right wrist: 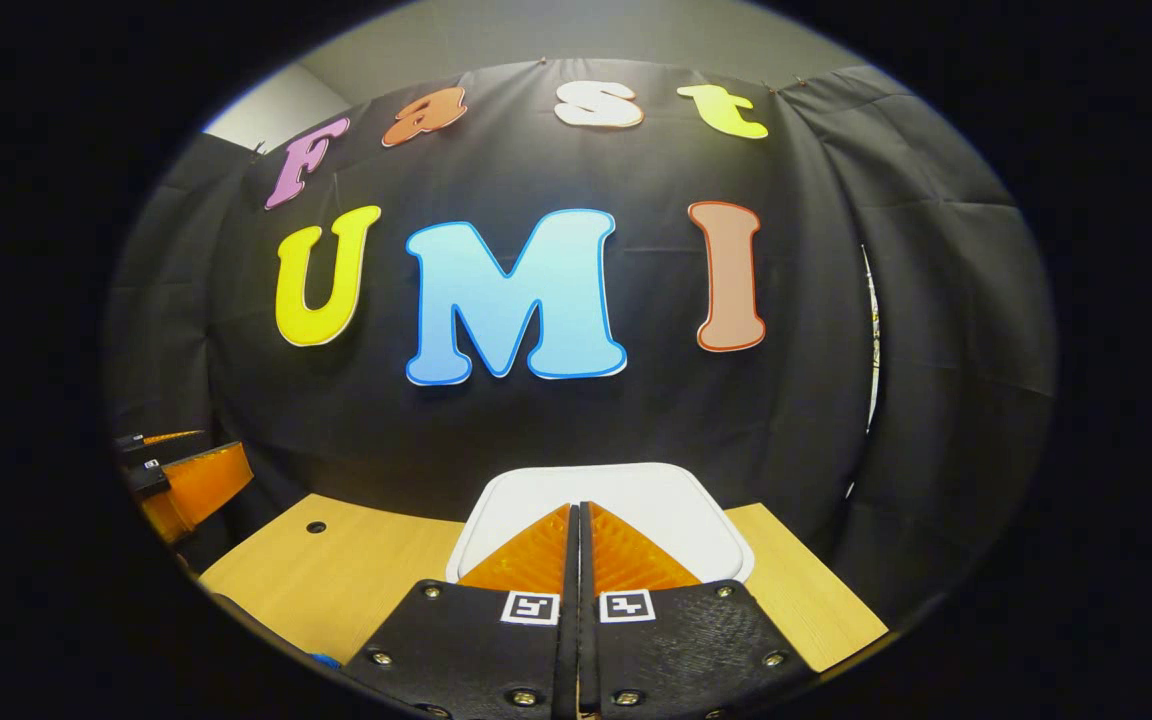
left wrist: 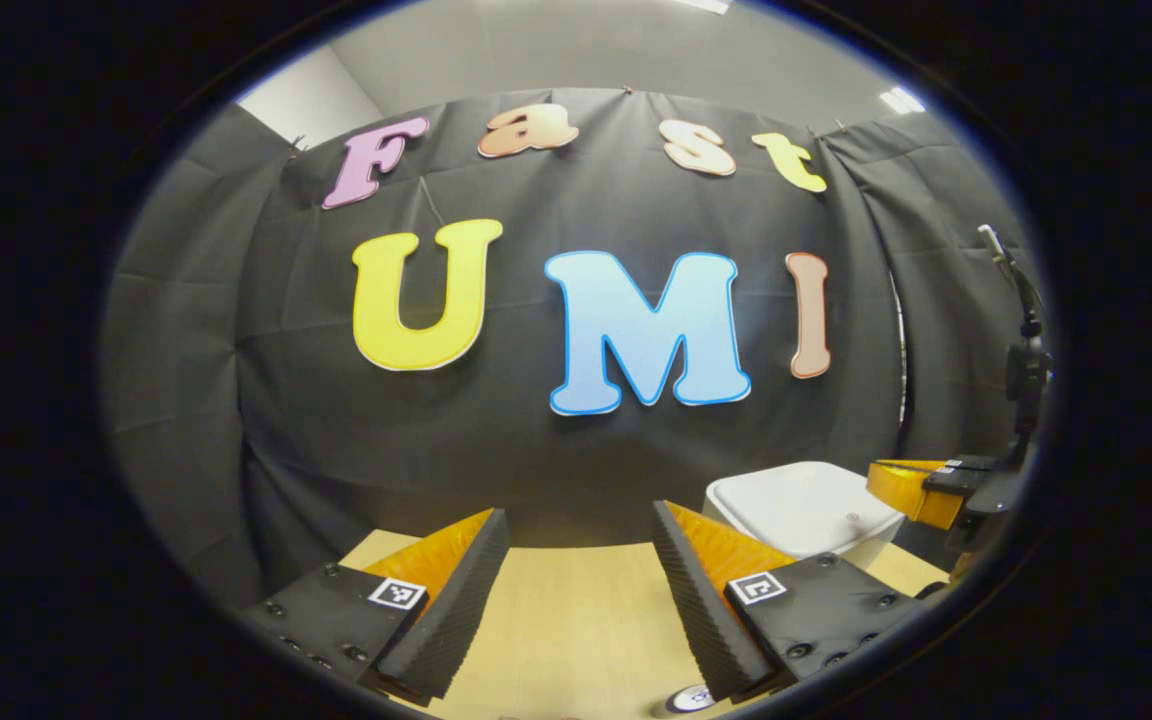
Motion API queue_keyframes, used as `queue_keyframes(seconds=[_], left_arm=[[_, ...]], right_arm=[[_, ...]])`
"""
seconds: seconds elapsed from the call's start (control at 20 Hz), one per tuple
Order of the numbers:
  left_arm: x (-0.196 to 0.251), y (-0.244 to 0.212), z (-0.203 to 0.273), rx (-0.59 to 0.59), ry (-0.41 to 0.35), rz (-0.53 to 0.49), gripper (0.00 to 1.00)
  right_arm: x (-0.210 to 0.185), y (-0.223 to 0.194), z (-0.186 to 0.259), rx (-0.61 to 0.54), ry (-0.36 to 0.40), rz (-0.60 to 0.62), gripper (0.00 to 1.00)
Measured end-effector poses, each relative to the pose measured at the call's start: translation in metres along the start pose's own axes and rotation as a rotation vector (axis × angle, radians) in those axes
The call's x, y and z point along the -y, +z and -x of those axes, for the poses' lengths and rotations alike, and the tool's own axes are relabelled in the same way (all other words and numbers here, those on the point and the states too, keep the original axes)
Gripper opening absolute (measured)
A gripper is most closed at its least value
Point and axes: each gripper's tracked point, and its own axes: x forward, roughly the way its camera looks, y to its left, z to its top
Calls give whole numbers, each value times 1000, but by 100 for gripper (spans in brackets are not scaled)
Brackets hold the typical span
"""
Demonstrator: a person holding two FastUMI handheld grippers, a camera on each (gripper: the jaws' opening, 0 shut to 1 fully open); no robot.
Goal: Press the lid of the desktop garbage bin to open it, pick up the crumpled paper on the desktop and throw it into the bin, then pick up the pop can on the desktop and drop it into the bin, and finally close the garbage bin lid.
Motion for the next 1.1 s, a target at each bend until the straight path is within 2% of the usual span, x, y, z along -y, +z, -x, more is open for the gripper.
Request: queue_keyframes(seconds=[0.45,0.9,1.1], left_arm=[[-8,1,1,2,32,1,94],[-12,-1,2,-2,53,-2,96],[-13,1,0,-10,59,-2,94]], right_arm=[[-6,-11,-8,-34,29,25,1],[0,-41,-20,-103,31,28,1],[0,-40,-22,-89,31,25,1]])
